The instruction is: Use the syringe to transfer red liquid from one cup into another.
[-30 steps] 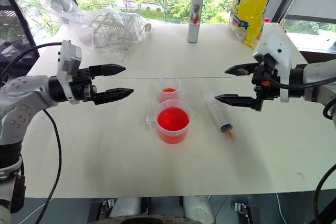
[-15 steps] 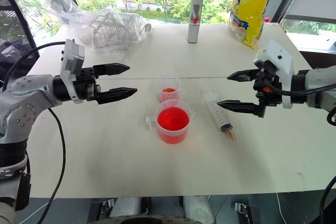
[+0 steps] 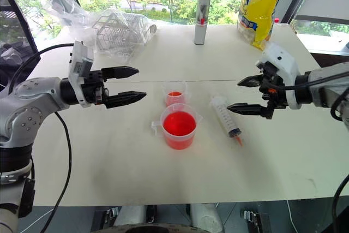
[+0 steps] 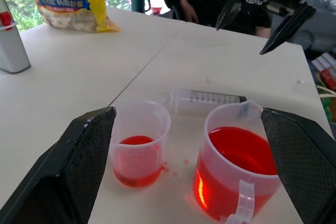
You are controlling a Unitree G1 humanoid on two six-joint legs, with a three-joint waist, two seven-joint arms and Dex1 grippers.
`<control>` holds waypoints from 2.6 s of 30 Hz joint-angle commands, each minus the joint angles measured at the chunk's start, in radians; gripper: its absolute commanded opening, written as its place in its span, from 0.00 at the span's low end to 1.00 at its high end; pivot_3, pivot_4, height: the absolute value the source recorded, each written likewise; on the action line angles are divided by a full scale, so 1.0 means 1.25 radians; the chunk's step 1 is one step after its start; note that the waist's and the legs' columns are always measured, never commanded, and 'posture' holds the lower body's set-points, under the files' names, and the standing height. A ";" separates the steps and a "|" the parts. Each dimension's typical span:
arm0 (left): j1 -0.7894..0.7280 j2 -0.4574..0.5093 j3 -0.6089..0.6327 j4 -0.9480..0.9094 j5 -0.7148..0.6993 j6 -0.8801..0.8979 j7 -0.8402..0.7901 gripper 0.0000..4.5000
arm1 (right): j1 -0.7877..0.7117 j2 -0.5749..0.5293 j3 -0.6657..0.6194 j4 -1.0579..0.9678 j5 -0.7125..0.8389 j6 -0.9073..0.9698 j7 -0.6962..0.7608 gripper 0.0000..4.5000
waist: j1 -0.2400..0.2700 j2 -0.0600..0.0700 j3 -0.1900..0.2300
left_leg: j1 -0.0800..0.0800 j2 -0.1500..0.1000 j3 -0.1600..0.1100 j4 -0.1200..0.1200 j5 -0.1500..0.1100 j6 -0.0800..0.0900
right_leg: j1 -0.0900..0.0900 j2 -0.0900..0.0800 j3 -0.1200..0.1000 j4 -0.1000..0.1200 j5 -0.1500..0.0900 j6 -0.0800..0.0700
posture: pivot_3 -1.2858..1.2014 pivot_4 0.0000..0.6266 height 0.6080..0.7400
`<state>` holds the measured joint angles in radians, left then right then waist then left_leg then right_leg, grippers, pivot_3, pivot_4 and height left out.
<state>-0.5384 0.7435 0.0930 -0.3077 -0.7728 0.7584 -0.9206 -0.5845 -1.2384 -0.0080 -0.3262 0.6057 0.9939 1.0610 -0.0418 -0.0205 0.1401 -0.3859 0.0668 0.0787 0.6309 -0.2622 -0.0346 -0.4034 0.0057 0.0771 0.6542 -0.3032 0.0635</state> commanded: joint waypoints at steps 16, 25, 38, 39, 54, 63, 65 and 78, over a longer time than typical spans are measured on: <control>0.031 -0.037 0.011 -0.068 -0.005 -0.007 0.057 1.00 | -0.378 0.267 0.437 0.344 -0.191 0.388 -0.144 0.98 | 0.000 0.000 0.000 | -0.002 0.000 0.000 0.001 0.000 0.000 | -0.003 0.000 0.001 0.001 0.000 0.000 | 0.52 0.24 1.00; 0.055 -0.044 0.018 -0.094 -0.008 -0.008 0.082 1.00 | -0.407 0.345 0.488 0.429 -0.211 0.410 -0.165 0.98 | -0.001 0.000 0.000 | -0.002 -0.001 0.000 0.001 0.000 0.000 | -0.003 0.000 0.000 0.002 0.000 0.000 | 0.52 0.24 1.00; 0.044 -0.043 0.008 -0.083 0.007 -0.020 0.081 1.00 | -0.366 0.386 0.495 0.429 -0.215 0.425 -0.205 0.35 | -0.002 0.000 -0.001 | -0.002 -0.001 0.000 0.001 0.000 0.000 | -0.003 0.000 0.000 0.002 0.000 0.000 | 0.52 0.24 1.00; 0.043 -0.043 0.007 -0.081 0.009 -0.022 0.079 1.00 | -0.363 0.386 0.494 0.427 -0.214 0.428 -0.207 0.31 | -0.002 0.000 -0.001 | -0.002 -0.001 0.000 0.001 0.000 0.000 | -0.003 0.000 0.000 0.002 0.000 0.000 | 0.52 0.24 1.00; -0.077 -0.066 -0.030 0.047 0.053 -0.079 -0.003 1.00 | -0.295 0.304 0.103 0.144 -0.150 0.279 -0.226 0.31 | 0.001 0.000 -0.001 | -0.003 -0.001 0.000 0.000 0.000 0.000 | -0.004 0.001 -0.001 0.002 0.000 0.000 | 0.52 0.24 1.00; -0.160 -0.083 -0.035 0.124 0.064 -0.092 -0.055 1.00 | -0.205 0.386 -0.159 -0.001 -0.034 0.063 -0.214 0.31 | -0.001 0.000 -0.001 | -0.002 -0.001 0.000 0.000 0.000 0.000 | -0.003 0.001 -0.001 0.003 0.000 0.000 | 0.52 0.24 1.00; -0.192 -0.083 -0.041 0.144 0.072 -0.096 -0.069 1.00 | -0.190 0.484 -0.256 -0.060 0.083 0.044 -0.248 0.31 | -0.001 -0.001 -0.001 | -0.002 -0.001 0.000 0.000 0.000 0.000 | -0.003 0.001 -0.001 0.003 0.000 0.000 | 0.52 0.24 1.00; -0.280 -0.063 -0.041 0.161 0.048 -0.047 -0.134 1.00 | 0.083 0.627 -0.169 -0.229 0.206 -0.090 -0.300 0.31 | -0.002 -0.001 -0.001 | -0.002 -0.001 -0.001 0.001 0.000 0.000 | -0.002 0.001 -0.001 0.004 0.000 0.000 | 0.52 0.24 1.00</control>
<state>-0.8570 0.6496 0.0209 -0.0811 -0.6896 0.6922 -1.0745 -0.4924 -0.4687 -0.2489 -0.5860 0.8953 0.9498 0.6900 -0.0446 -0.0213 0.1387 -0.3882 0.0658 0.0777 0.6321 -0.2621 -0.0347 -0.4064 0.0072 0.0761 0.6595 -0.3030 0.0637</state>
